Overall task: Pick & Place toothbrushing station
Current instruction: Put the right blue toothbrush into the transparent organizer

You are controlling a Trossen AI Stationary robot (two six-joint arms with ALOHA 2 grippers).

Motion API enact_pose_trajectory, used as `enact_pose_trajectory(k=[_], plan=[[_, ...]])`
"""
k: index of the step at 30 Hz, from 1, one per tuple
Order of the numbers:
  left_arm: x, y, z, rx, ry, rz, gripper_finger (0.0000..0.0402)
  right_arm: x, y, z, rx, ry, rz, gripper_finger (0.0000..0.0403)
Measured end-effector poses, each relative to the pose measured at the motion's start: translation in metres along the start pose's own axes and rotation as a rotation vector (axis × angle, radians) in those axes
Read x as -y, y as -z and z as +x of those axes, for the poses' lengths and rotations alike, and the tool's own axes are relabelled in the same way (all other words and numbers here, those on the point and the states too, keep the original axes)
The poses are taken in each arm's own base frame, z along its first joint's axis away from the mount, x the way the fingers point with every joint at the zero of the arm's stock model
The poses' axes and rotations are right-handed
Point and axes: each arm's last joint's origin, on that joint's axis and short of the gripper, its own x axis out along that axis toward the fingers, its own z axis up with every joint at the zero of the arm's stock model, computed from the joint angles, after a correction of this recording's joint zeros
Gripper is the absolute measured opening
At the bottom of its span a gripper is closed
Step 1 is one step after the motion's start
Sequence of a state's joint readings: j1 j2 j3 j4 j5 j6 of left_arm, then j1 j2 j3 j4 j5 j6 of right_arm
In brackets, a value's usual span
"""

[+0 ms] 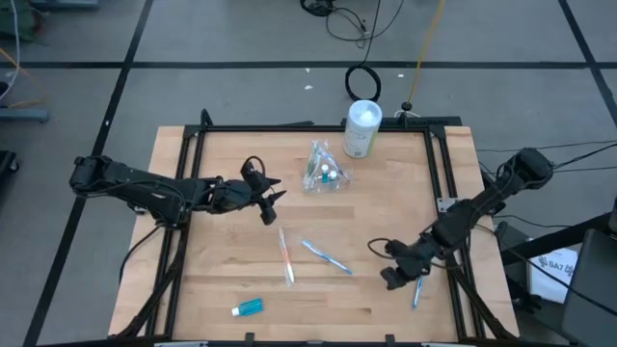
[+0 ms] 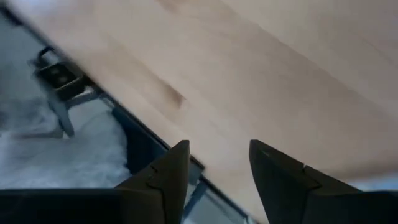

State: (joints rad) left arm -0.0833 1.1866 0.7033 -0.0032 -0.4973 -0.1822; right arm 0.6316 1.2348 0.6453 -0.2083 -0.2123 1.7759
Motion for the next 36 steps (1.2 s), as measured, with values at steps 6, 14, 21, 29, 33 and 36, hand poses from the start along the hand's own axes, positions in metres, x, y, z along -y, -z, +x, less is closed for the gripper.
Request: enact_pose_trajectory(k=[6,14,21,29,33,36], plan=[[-0.004,-0.002,0.002,0.016,-0.015,0.013,0.017,0.007,0.008,-0.01,-0.064,0.065,0.187,0.0144],[-0.009,-0.002,0.004,0.005,-0.034,0.006,0.017,0.037,0.016,-0.033,0.017,0.31,0.469,0.0124],[-0.009,-0.002,0.004,0.004,-0.035,0.006,0.017,0.046,0.016,-0.029,0.068,0.413,0.505,0.0127],[-0.009,-0.002,0.004,0.003,-0.035,0.006,0.017,0.054,0.01,-0.02,0.186,0.509,0.513,0.0127],[-0.009,-0.002,0.004,0.003,-0.035,0.002,0.017,0.056,0.007,-0.013,0.248,0.531,0.521,0.0127],[-0.009,-0.002,0.004,0.003,-0.034,-0.004,0.017,0.058,0.006,-0.006,0.248,0.574,0.547,0.0128]])
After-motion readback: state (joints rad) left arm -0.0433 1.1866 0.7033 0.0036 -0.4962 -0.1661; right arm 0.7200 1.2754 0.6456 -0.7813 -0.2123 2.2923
